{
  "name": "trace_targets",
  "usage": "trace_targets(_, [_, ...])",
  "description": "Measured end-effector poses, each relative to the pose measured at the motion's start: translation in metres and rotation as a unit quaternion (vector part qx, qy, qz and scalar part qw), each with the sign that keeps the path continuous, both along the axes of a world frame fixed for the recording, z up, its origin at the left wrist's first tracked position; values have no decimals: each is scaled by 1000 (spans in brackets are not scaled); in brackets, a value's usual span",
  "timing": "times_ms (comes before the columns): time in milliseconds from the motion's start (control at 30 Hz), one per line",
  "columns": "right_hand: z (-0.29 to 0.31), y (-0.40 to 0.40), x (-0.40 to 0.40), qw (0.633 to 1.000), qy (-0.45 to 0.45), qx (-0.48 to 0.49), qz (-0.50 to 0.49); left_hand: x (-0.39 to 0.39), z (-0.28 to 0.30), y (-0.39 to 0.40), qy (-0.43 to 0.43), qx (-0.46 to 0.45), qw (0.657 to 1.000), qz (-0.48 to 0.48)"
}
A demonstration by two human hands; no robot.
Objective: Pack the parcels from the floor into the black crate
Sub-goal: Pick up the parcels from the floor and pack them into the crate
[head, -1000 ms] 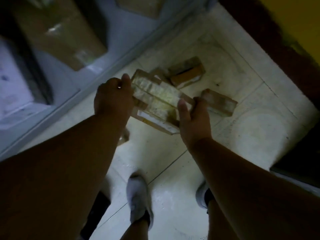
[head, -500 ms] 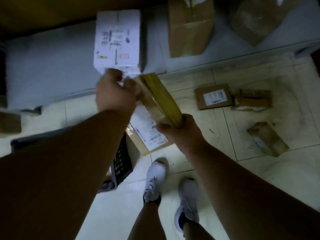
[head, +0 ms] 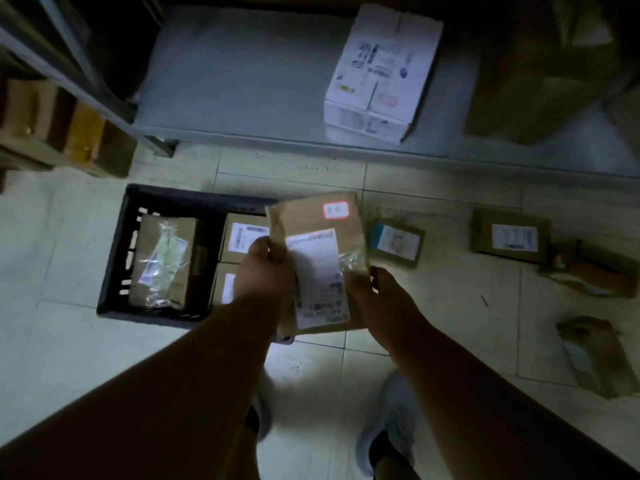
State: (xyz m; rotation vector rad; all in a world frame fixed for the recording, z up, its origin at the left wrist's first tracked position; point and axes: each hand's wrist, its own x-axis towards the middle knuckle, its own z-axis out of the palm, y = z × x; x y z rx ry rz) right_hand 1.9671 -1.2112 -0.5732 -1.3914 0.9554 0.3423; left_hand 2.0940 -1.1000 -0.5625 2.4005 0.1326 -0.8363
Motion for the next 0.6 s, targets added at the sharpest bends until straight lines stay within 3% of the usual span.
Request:
trace_targets(200, [-14,86,53,993,105,-49,28,44,-21,82,32,37,998,-50])
trace_targets(400, [-53,150,117,982,154,-98,41,106,-48,144,66,45,995,-64])
trace_targets(500, [-73,163,133,971,173,-151,67,116,-67,155,99,44,994,-29])
trace_targets(600, [-88,162,145,955,165,-234,77,111,-90,161,170,3,983,67])
